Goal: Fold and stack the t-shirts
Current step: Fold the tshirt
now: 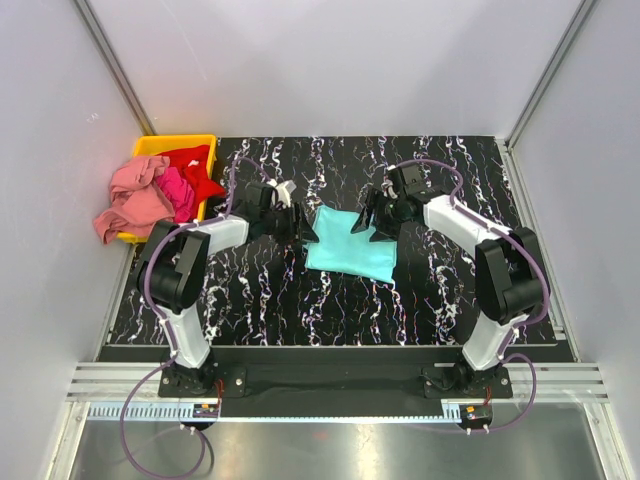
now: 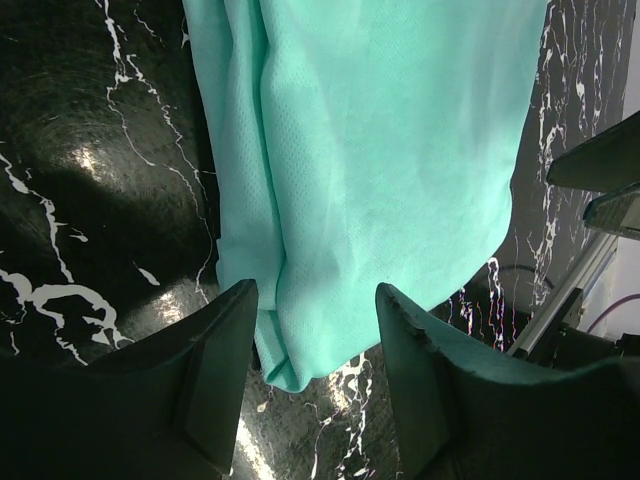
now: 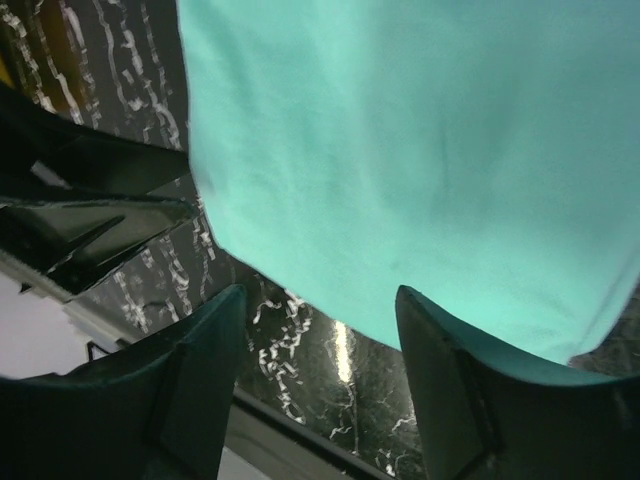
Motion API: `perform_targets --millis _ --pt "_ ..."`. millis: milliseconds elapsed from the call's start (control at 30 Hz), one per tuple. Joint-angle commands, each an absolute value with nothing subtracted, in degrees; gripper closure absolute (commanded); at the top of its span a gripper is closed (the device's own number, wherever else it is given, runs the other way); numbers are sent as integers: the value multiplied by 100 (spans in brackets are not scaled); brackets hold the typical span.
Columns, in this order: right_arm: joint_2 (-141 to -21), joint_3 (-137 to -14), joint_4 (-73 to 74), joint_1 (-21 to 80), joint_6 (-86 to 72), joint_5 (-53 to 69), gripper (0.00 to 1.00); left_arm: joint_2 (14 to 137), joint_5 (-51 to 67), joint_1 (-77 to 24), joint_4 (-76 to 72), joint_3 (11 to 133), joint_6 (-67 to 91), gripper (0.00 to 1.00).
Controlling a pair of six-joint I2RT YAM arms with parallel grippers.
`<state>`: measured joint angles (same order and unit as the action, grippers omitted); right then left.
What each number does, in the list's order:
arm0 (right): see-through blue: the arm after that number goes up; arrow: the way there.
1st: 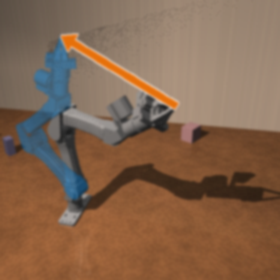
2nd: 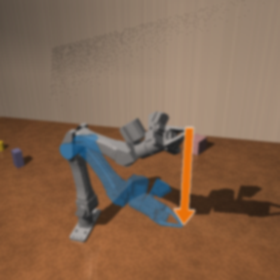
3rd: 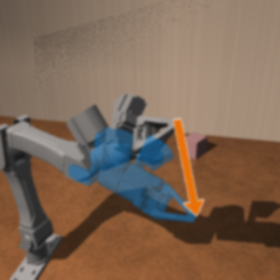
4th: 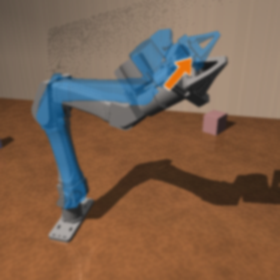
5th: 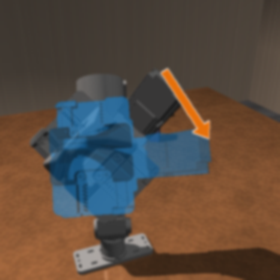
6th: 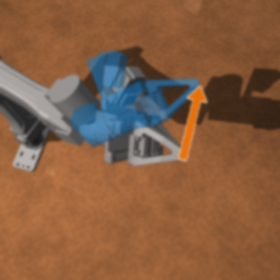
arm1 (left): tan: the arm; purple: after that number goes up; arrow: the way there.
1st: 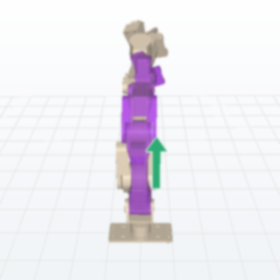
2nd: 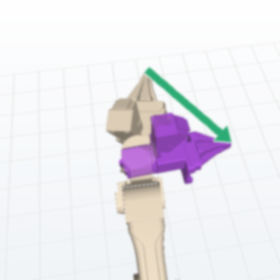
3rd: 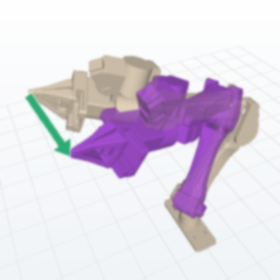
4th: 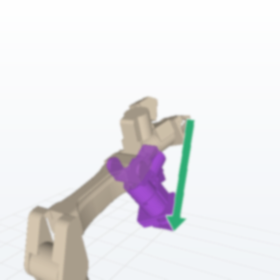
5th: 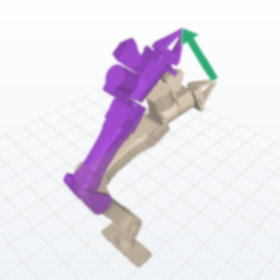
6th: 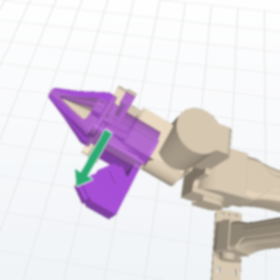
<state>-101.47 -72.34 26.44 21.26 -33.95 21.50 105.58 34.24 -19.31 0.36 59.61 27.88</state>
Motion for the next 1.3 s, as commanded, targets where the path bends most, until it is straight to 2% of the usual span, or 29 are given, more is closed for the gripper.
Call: perform_targets --millis 0,67,300,533,833,1133,1267 --pt "-9765 -7146 2838 2118 -3235 1539 29 10529 3296 -1960 -193 5950 2663 45" --pt "-9843 -7145 2839 2118 -3068 1660 27 10564 3296 -1969 -272 5950 2637 45" --pt "-9862 -6847 2663 2118 -3164 1863 29 10459 3007 -1969 -247 6020 2101 45" --pt "-9651 -6654 2988 2101 -3059 1250 26 10599 3067 -2048 -325 5959 2057 44" --pt "-9422 -6153 3120 1881 -3199 546 21 10679 3067 -2224 -317 5897 2109 49" --pt "-9220 -5265 2576 1670 -3287 642 20 10678 3190 -2276 113 6125 2320 56" --pt "-9211 -5010 2172 1661 -3270 870 20 10635 3164 -2276 342 6117 2356 53"
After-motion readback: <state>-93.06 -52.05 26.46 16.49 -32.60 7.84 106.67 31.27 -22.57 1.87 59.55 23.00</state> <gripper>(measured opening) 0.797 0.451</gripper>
